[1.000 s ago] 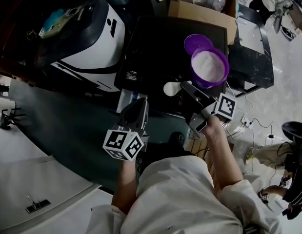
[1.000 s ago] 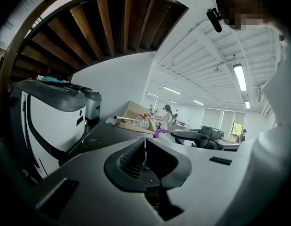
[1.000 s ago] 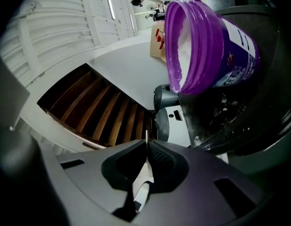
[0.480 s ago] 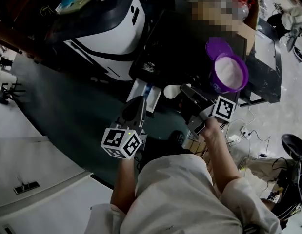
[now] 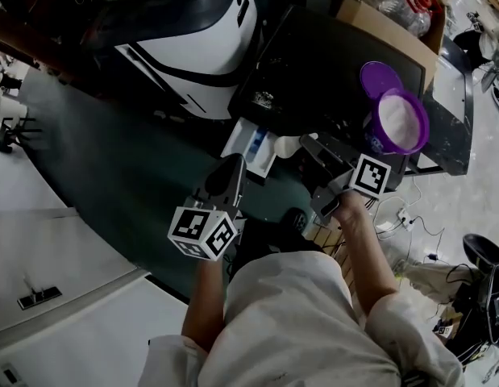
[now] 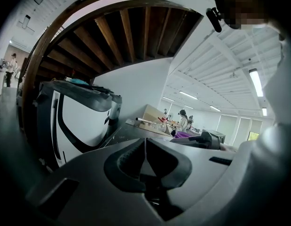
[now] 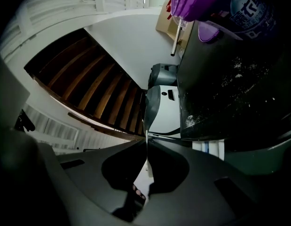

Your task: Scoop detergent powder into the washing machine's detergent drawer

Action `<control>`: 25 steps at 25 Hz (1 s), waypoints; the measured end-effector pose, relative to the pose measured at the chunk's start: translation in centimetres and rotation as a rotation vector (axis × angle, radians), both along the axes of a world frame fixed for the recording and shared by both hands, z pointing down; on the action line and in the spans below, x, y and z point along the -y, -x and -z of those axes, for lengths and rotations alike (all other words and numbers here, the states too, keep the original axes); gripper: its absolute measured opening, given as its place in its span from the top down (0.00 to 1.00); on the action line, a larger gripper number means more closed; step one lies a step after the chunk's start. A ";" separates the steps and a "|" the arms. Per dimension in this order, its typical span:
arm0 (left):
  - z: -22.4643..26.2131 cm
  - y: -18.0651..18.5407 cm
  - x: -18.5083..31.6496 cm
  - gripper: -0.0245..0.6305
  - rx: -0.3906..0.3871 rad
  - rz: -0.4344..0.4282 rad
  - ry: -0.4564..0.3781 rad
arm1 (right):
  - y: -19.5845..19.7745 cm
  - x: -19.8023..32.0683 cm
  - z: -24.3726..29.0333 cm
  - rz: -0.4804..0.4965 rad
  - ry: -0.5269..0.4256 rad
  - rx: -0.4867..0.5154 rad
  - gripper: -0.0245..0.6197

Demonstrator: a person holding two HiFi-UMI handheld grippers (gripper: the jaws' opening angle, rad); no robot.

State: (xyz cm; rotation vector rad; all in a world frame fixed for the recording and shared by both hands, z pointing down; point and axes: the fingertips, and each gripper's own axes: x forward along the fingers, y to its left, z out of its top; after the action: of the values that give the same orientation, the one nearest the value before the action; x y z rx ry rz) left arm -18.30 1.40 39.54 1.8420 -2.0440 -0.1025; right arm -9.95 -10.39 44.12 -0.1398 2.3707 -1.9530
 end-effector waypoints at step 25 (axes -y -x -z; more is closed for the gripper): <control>-3.3 2.7 -0.6 0.92 -0.068 -0.030 0.055 | 4.6 -1.4 -6.1 0.082 -0.451 -0.305 0.94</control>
State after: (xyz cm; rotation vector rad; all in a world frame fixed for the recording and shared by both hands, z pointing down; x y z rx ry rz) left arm -20.97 1.97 42.89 1.8097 -1.9536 -0.0981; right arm -14.60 -8.95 50.23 -0.3370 2.9878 -1.4561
